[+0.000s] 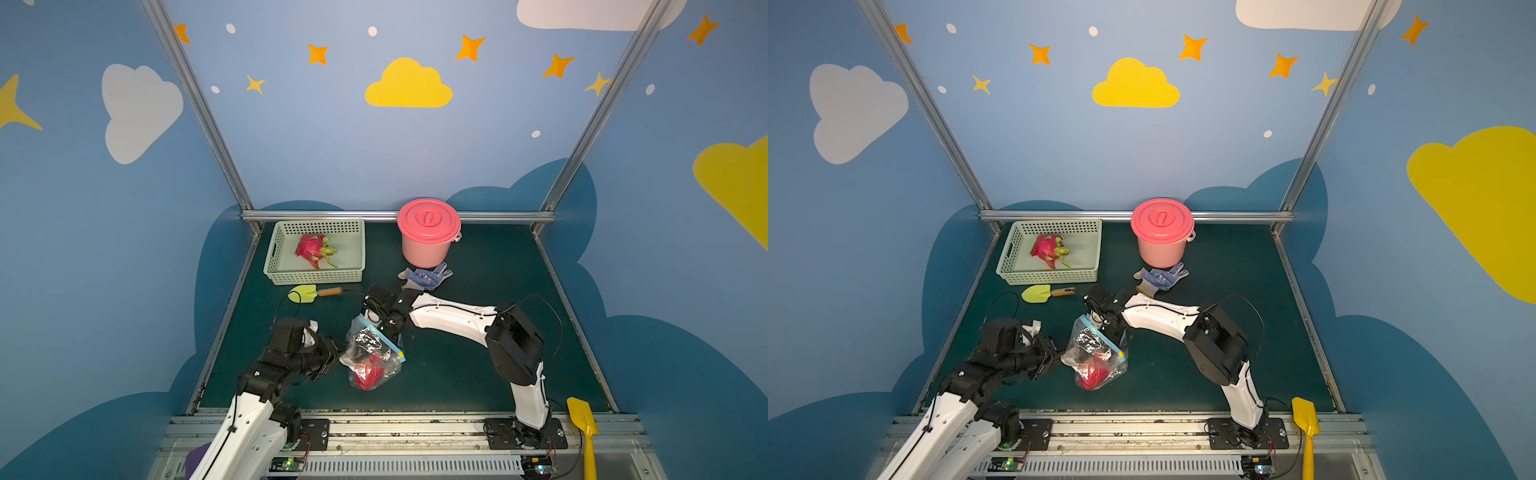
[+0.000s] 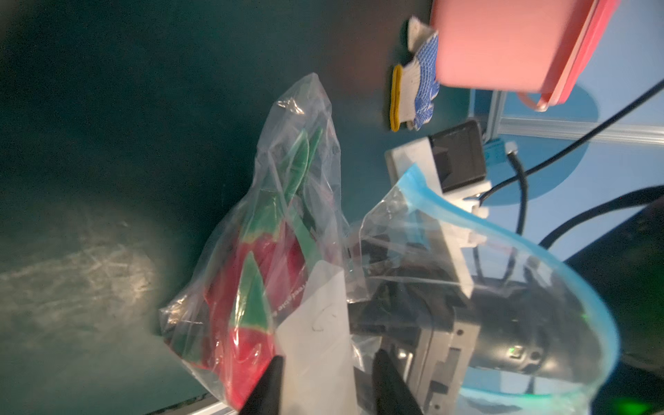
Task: Open the zip-top bag and take out the dragon fruit
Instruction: Pick up the dragon fruit from the zipper food storage bag.
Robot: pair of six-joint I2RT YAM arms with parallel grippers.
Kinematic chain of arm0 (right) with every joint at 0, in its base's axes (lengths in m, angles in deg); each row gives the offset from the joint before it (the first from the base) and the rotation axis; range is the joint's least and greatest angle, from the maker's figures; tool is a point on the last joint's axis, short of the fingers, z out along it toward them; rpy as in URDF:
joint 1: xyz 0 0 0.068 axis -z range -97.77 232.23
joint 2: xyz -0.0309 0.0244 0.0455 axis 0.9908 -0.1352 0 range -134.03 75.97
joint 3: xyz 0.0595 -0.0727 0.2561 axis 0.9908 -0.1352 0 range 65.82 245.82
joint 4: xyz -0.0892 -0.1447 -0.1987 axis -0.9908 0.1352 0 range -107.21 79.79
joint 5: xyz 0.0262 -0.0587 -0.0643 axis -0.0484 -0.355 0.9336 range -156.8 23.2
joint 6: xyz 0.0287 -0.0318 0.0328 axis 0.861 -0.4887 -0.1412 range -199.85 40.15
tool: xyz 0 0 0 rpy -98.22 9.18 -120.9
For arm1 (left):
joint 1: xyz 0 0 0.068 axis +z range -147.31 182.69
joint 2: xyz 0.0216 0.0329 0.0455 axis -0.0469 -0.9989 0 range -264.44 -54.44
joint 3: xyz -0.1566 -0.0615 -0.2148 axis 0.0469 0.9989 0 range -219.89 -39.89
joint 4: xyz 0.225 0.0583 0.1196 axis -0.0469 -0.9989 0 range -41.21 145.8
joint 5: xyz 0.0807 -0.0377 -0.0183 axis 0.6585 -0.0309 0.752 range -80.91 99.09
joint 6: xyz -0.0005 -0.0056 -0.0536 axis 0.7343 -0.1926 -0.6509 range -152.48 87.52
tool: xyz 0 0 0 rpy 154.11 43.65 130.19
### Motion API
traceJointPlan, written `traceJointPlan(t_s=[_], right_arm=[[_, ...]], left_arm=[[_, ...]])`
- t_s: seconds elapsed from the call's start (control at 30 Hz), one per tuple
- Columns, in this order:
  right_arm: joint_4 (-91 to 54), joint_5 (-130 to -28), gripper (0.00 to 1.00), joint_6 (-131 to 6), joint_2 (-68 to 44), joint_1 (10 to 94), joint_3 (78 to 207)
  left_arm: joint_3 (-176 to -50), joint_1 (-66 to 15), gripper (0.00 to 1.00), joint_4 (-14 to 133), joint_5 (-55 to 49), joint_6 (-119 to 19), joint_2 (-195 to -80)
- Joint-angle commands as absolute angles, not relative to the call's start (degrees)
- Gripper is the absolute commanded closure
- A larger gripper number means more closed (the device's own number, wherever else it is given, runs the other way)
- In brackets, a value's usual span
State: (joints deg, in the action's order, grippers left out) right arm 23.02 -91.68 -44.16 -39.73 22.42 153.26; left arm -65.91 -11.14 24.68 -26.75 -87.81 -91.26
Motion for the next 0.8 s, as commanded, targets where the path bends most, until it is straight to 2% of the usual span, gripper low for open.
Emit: traceJointPlan(t_s=[0.0, 0.03, 0.07, 0.1, 0.3, 0.53, 0.67, 0.7, 0.77], right_arm=[[26.56, -87.27, 0.16, -45.18, -41.69, 22.47, 150.21], [26.48, -87.33, 0.16, -45.01, -41.64, 22.47, 150.09], [26.31, -87.60, 0.16, -44.86, -41.64, 22.51, 149.89], [26.26, -87.60, 0.16, -44.78, -41.47, 22.51, 149.81], [27.70, -85.92, 0.16, -44.61, -40.14, 22.97, 148.82], [24.68, -86.22, 0.15, -42.86, -33.83, 24.36, 143.13], [22.94, -87.40, 0.15, -42.91, -32.33, 24.57, 142.33], [23.12, -87.73, 0.14, -43.14, -32.69, 24.66, 142.66], [23.36, -88.54, 0.15, -43.76, -33.21, 24.66, 143.10]], left_arm=[[-67.87, -11.93, 0.77, 27.62, -27.75, -81.91, -96.28], [-69.15, -12.08, 0.81, 27.35, -28.00, -80.94, -98.15], [-70.36, -12.25, 0.92, 27.07, -28.66, -80.07, -99.48], [-71.62, -12.59, 0.97, 26.56, -29.73, -78.98, -101.11], [-77.70, -13.75, 0.96, 26.97, -32.40, -81.52, -101.10], [-96.23, -17.56, 0.96, 19.06, -29.59, -81.10, -102.78], [-95.38, -18.32, 0.96, 17.38, -28.50, -80.74, -103.31], [-93.59, -18.41, 0.95, 17.92, -27.90, -81.60, -102.87], [-90.48, -18.97, 0.50, 17.32, -25.98, -80.85, -101.89]])
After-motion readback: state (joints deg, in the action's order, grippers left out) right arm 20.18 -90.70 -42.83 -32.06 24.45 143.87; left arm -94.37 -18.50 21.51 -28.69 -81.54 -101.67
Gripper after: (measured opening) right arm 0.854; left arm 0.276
